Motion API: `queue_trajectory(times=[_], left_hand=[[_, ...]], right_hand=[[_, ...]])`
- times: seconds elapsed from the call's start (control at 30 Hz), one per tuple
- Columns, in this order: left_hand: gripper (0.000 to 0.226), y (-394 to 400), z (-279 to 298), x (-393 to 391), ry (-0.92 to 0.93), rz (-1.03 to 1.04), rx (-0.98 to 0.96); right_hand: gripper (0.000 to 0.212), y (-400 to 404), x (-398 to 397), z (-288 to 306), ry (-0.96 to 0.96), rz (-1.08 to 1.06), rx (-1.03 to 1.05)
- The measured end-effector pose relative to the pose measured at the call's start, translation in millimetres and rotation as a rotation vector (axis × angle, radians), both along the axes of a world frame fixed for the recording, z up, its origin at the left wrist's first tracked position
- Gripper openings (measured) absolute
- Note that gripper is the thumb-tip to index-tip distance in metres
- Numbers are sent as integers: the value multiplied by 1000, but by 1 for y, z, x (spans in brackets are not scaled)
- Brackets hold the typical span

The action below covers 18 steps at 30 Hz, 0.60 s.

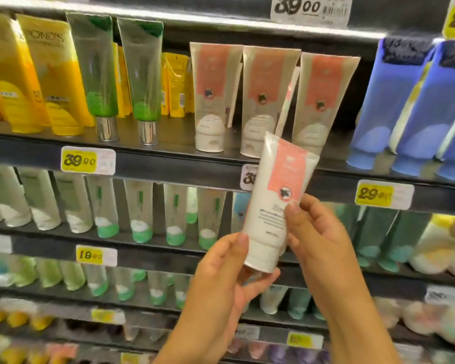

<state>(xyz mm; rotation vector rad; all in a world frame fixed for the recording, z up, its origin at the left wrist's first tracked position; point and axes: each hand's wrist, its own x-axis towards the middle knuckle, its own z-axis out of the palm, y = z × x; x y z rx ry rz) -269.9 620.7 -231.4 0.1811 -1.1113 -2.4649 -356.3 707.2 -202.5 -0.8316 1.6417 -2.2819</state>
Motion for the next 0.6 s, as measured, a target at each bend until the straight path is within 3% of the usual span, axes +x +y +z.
queue_trajectory(times=[0.17, 0.6], left_hand=[[45, 4, -16, 13, -65, -51, 28], [36, 15, -44, 38, -167, -109, 147]], right_hand=[[38, 6, 12, -19, -95, -13, -31], [44, 13, 40, -53, -175, -112, -51]])
